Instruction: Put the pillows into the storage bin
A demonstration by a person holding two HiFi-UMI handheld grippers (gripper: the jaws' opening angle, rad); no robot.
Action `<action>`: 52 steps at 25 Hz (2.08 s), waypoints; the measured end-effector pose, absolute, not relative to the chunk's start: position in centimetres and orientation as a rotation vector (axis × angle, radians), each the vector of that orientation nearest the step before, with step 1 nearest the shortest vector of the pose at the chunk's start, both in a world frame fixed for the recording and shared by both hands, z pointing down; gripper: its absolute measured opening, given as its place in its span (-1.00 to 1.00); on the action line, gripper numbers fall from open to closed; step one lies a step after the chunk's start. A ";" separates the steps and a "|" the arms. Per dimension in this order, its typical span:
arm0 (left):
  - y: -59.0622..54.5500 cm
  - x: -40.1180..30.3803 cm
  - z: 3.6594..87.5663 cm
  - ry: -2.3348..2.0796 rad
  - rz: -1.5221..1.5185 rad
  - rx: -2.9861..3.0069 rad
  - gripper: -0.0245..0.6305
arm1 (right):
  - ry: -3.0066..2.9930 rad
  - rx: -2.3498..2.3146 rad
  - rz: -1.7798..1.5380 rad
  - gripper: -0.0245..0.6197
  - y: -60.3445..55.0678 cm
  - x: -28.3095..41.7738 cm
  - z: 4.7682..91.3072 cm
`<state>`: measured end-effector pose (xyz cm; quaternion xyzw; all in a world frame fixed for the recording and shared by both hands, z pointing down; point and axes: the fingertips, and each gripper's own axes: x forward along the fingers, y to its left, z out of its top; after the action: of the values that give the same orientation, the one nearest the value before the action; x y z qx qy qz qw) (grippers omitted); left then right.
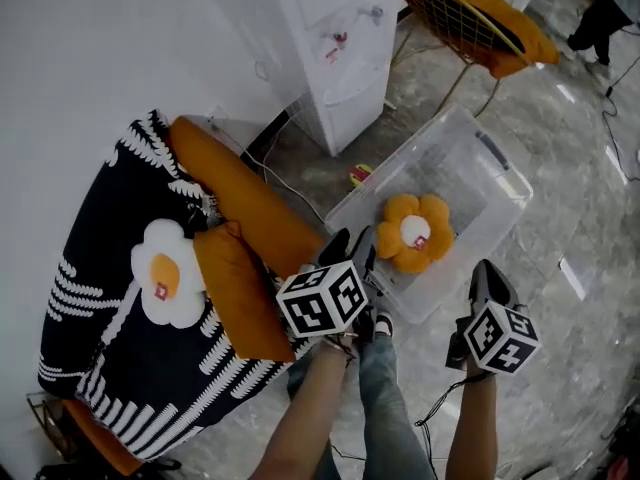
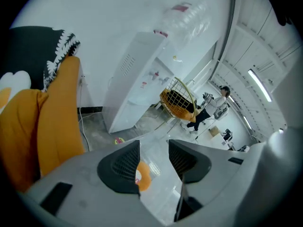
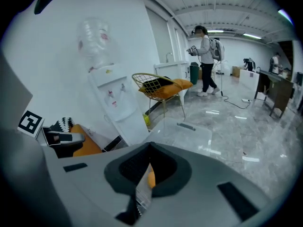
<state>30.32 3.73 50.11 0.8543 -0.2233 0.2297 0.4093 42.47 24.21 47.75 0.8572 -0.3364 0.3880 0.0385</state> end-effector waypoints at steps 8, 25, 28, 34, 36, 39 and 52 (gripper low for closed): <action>-3.6 20.3 45.3 -0.720 0.465 2.152 -0.34 | -1.257 2.504 1.104 -0.92 14.5 36.2 44.4; -13.4 -7.0 48.2 -1.104 0.301 1.908 -0.34 | -1.674 2.081 0.995 -0.92 -4.3 15.1 44.2; -14.0 -11.1 49.7 -1.146 0.293 1.859 -0.34 | -1.705 2.028 0.987 -0.92 -6.1 11.7 45.0; -13.9 -16.8 53.4 -1.174 0.371 1.806 -0.34 | -1.728 1.928 1.025 -0.92 -7.9 5.8 47.7; -14.2 -18.4 54.7 -1.178 0.405 1.805 -0.34 | -1.730 1.904 1.031 -0.92 -8.5 4.3 48.8; -14.6 -20.5 56.7 -1.186 0.429 1.788 -0.34 | -1.720 1.888 1.040 -0.92 -9.2 2.9 50.4; -19.0 -30.1 60.3 -1.259 0.593 1.788 -0.34 | -1.713 1.845 1.094 -0.92 -14.4 -4.7 53.6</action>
<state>-30.14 -19.00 60.27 0.7147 -0.5033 0.2370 0.4238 -4.74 -14.42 53.62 0.6590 -0.6118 0.3908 0.1969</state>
